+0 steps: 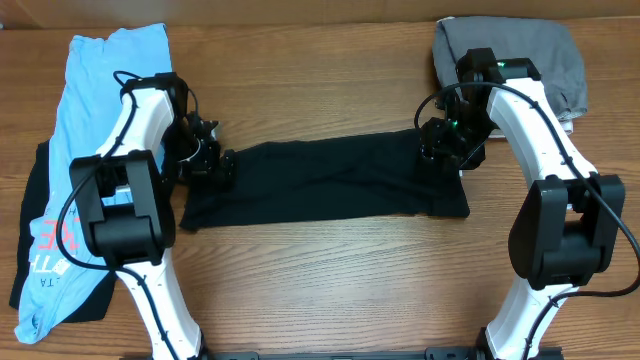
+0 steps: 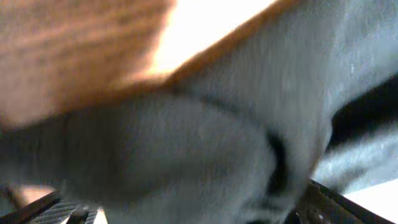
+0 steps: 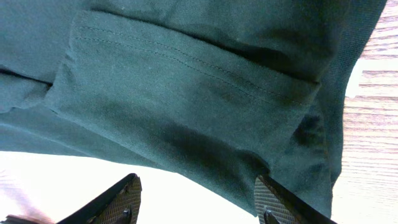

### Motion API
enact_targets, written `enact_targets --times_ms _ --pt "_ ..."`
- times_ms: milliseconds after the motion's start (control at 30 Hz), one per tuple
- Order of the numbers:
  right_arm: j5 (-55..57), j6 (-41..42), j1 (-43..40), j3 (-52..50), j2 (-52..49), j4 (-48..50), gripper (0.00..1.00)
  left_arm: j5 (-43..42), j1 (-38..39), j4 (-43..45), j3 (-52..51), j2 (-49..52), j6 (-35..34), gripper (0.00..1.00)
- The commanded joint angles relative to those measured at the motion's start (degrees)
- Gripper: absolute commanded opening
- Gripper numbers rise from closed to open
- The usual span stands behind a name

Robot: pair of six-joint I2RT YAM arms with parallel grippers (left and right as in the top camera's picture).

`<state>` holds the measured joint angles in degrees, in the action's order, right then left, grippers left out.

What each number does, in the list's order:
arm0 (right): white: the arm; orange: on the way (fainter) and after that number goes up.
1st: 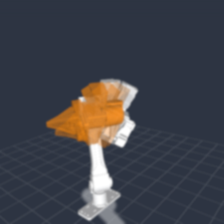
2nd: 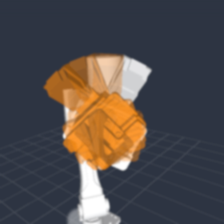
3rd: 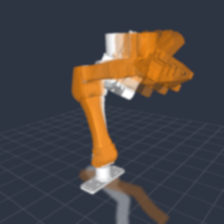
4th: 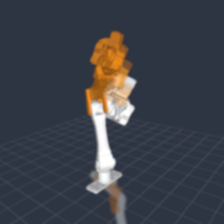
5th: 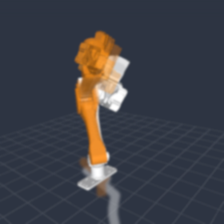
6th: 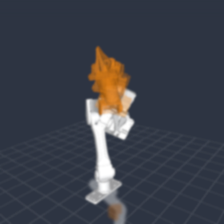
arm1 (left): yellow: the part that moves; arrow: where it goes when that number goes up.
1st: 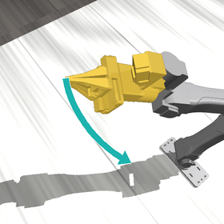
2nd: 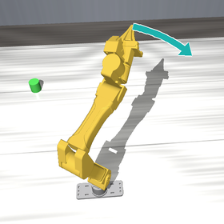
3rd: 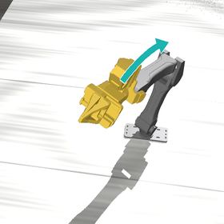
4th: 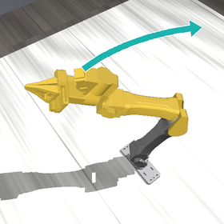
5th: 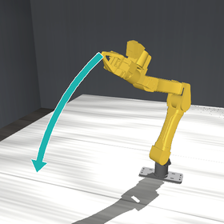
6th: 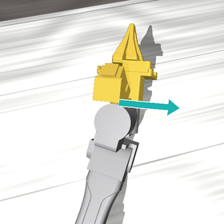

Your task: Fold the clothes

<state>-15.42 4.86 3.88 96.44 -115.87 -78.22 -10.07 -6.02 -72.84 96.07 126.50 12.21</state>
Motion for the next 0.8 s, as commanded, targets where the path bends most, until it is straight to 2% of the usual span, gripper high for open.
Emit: enact_targets --times_ms 0,167,333,667,767 --pt "-1.4 -0.4 0.1 1.5 1.8 0.2 0.62 0.8 -0.5 -1.0 -0.6 -9.0 -3.3 1.0" --pt "-1.4 -0.4 0.2 1.5 1.8 0.6 0.62 0.1 -0.4 -0.9 -2.8 -12.7 -4.8 1.0" --pt "-1.4 -0.4 0.1 1.5 1.8 0.6 0.62 0.2 -0.8 5.5 -12.6 -12.6 -6.6 1.0" --pt "-1.2 -0.4 0.2 1.5 1.8 1.4 0.61 1.0 -1.9 17.9 -23.6 -12.6 -7.7 1.0" --pt "-1.2 -0.4 0.2 1.5 1.8 1.5 0.58 1.1 -1.9 22.8 -26.7 -12.6 -7.8 0.94"
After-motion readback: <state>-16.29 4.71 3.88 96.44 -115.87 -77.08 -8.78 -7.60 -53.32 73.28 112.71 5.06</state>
